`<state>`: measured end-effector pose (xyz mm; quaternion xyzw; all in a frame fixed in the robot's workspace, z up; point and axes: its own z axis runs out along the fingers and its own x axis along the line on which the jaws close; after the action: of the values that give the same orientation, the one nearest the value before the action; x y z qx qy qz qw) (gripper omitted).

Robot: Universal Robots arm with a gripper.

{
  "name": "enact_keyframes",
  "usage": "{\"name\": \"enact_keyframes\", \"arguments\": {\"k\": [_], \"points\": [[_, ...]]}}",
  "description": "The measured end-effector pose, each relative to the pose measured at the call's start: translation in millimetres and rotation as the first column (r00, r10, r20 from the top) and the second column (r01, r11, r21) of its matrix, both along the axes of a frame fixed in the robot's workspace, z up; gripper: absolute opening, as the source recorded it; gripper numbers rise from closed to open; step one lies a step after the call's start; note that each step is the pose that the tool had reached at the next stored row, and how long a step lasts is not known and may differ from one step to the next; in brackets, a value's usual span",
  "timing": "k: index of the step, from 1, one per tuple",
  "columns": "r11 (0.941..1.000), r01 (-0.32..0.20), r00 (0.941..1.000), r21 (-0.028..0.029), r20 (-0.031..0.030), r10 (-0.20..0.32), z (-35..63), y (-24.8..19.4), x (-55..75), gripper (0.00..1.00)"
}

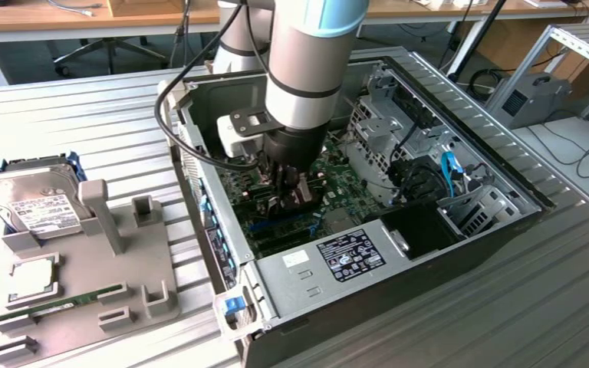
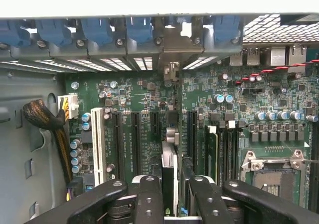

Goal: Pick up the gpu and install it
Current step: 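Insert the gpu into the slot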

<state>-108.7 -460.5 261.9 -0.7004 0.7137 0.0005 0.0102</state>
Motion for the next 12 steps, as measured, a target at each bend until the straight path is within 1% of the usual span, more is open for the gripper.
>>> {"name": "enact_keyframes", "arguments": {"k": [6, 7, 8, 12], "points": [[1.0000, -0.002, 1.0000, -0.0003, 0.0000, 0.002, 1.9, 0.1, -0.1, 0.26], [1.0000, -0.004, 1.0000, -0.0004, 0.0000, 0.004, 1.9, 0.5, -0.1, 0.26], [0.9999, -0.012, 0.9999, -0.0004, 0.0000, 0.012, 1.9, 2.3, -0.1, 0.26], [0.9999, -0.015, 0.9999, -0.0004, 0.0000, 0.015, 1.9, 3.6, -0.1, 0.26]]}}
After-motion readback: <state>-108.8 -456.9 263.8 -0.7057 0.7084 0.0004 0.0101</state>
